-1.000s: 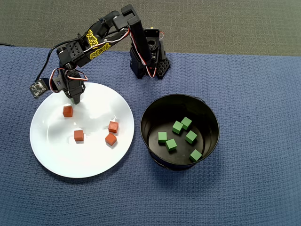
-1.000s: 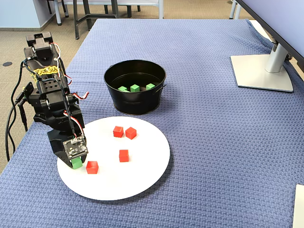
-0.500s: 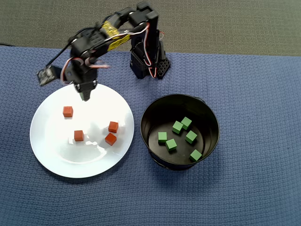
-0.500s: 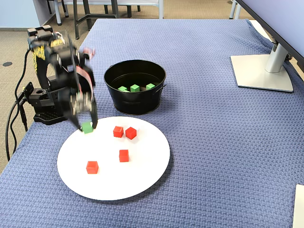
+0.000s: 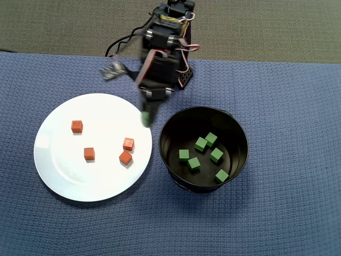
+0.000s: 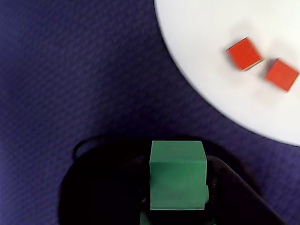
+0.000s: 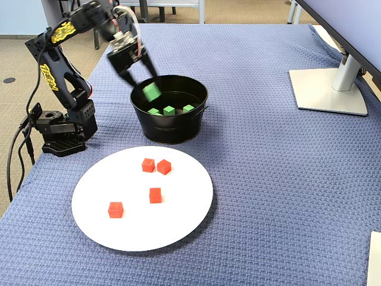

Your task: Pick up the green cubes from the white plate and place them in the black recipient

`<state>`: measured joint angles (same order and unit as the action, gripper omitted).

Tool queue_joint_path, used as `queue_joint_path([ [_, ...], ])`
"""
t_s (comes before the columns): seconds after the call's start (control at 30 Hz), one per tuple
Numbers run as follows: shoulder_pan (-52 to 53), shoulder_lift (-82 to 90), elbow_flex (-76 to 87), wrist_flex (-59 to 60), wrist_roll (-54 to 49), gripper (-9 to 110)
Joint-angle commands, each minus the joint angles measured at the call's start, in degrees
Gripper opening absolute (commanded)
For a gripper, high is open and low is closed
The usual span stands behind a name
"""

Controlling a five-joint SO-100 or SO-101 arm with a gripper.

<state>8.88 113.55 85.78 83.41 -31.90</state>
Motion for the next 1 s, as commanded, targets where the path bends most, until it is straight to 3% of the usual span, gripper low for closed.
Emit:
queue_joint_path([
  [0.0, -11.7, 0.7, 2.9, -5.6, 11.1, 0],
  [0.17, -19.1, -4.5, 7.9, -13.1, 18.5, 0],
  [0.2, -20.2, -5.8, 8.0, -13.5, 19.4, 4],
  [0.27, -22.4, -7.3, 7.7, -13.8, 20.0, 28],
  [0.37, -21.9, -4.7, 8.6, -14.7, 22.7, 33],
  [0.57, -16.0, 14.9, 26.5, -21.7, 28.6, 17],
  [0.97, -3.1, 46.5, 58.8, -24.3, 30.1, 4],
])
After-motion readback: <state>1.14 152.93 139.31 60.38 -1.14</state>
